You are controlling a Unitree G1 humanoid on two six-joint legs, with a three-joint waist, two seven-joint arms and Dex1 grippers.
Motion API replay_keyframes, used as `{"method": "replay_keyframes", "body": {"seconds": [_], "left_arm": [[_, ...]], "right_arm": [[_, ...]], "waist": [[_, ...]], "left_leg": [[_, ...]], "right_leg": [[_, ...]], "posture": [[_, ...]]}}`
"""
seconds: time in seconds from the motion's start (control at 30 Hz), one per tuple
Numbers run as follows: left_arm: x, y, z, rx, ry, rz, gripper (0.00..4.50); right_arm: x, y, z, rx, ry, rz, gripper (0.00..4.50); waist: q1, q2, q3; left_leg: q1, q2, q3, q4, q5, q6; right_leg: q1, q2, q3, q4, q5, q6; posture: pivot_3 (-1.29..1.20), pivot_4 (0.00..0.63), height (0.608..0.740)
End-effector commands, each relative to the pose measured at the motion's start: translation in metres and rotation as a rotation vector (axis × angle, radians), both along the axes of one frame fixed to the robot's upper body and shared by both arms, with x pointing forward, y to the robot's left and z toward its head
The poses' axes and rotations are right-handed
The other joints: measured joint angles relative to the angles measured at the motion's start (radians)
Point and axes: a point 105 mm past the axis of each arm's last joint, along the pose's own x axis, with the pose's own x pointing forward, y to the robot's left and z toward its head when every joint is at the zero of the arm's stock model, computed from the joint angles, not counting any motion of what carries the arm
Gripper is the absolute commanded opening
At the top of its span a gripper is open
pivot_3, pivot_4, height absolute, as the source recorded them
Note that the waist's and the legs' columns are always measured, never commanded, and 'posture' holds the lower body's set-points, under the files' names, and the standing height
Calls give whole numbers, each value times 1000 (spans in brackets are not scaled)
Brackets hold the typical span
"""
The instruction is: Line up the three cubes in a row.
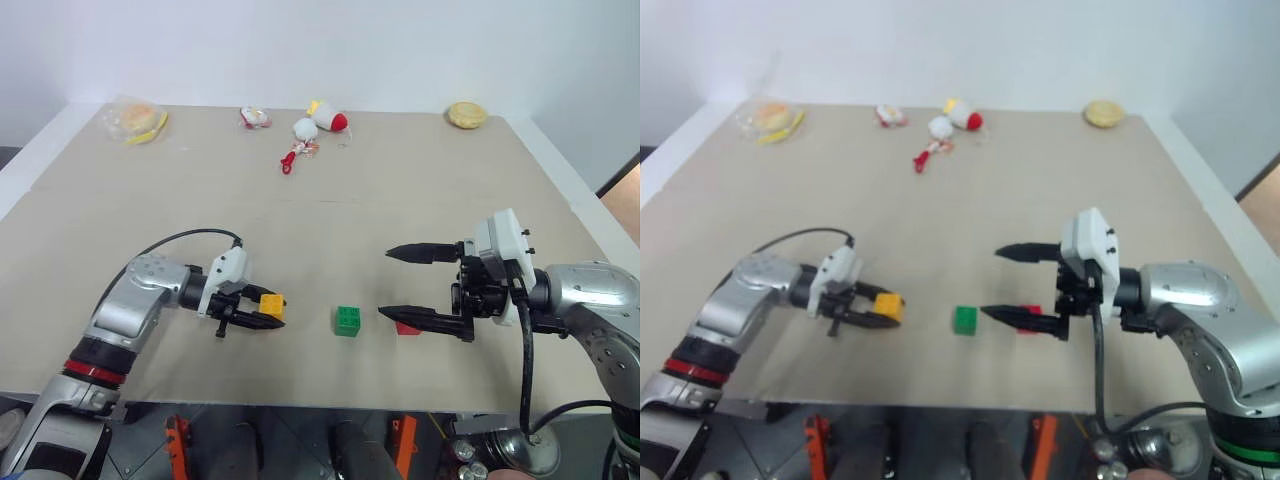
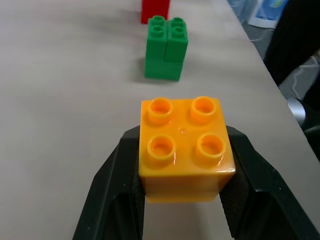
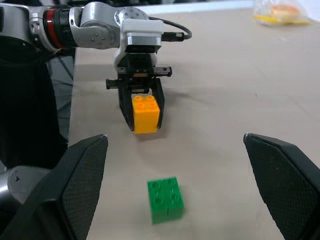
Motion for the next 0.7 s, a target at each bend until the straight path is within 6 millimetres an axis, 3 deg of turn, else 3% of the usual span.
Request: {"method": "replay_keyframes", "body": {"seconds": [0.03, 0.33, 0.63, 0.67, 0.7], "left_arm": [[1, -4, 4, 8, -30, -44, 1359], [9, -7, -11, 53, -62, -29, 1359], [10, -10, -12, 42, -61, -15, 1359], [10, -10, -12, 41, -58, -15, 2368], [9, -10, -12, 40, -56, -14, 2592]], "right_arm": [[-8, -2, 10, -5, -46, -7, 4500], [-11, -4, 11, -5, -46, -33, 4500], [-10, -6, 12, -9, -45, -36, 4500], [-9, -6, 12, -9, -45, -35, 4500], [-9, -6, 12, -9, -45, -35, 4500]], "waist": [[0, 0, 0], [0, 0, 0], [1, 0, 0], [1, 0, 0], [1, 0, 0]], "left_leg": [[0, 0, 0, 0, 0, 0], [0, 0, -1, 2, 0, 0], [1, 0, -1, 3, 0, 0], [1, 0, -1, 3, 0, 0], [1, 0, -1, 3, 0, 0]], "right_leg": [[0, 0, 0, 0, 0, 0], [1, 1, 0, 1, 1, 1], [2, 1, 0, 1, 2, 1], [2, 1, 0, 1, 2, 1], [2, 1, 0, 1, 2, 1]], "posture": [[0, 150, 737], [0, 150, 737], [0, 150, 737], [0, 150, 737], [0, 150, 737]]}}
